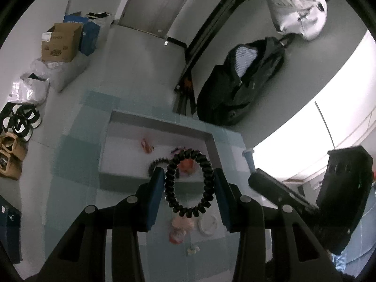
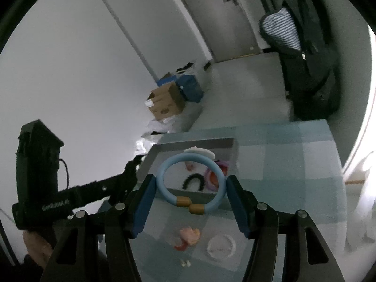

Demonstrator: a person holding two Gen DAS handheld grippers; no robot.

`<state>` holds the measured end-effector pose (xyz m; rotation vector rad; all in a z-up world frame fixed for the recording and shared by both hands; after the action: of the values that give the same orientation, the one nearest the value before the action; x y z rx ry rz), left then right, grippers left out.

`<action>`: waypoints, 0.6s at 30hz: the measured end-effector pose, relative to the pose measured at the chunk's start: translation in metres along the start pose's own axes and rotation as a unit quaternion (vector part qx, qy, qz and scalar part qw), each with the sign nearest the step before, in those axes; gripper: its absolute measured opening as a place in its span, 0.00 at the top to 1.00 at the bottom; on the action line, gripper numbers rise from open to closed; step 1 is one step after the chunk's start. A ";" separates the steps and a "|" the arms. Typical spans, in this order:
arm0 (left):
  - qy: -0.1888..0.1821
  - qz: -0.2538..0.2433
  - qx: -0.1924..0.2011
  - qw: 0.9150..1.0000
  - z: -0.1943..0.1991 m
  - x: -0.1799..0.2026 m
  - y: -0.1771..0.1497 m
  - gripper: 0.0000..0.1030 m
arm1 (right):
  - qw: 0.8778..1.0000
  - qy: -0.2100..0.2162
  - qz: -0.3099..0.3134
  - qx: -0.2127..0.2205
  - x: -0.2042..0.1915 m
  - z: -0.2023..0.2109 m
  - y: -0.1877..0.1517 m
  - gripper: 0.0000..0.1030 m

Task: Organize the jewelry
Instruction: 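Carry the bangle and bracelet over the grey box and open both tools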

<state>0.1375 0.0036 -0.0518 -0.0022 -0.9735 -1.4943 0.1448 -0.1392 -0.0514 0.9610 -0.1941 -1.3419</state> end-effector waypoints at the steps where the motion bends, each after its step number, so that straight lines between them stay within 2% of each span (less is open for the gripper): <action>1: -0.003 0.006 0.000 1.000 -0.004 -0.002 0.005 0.64 | 1.000 0.001 0.001 -0.003 -0.002 -0.003 0.002 0.41; 9: -0.006 0.036 0.002 0.999 -0.014 -0.019 0.025 0.64 | 0.999 0.022 -0.016 -0.016 -0.006 -0.027 0.018 0.41; 18: 0.020 0.044 -0.014 0.999 -0.031 -0.033 0.027 0.64 | 0.997 0.027 -0.048 -0.047 0.004 -0.062 0.022 0.41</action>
<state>0.1832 0.0171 -0.0741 -0.0347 -0.9092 -1.4218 0.2008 -0.1155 -0.0764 0.9363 -0.0433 -1.3988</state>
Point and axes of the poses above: each gripper's, at about its wrist camera, not at the fingertips, and z roughly against the way its jaws point, x to its right, y to its top, the point moved 7 cm from there along -z, roughly the way its jaws point, and after that the axes turned 3 degrees about -y, right-handed, at the moved point
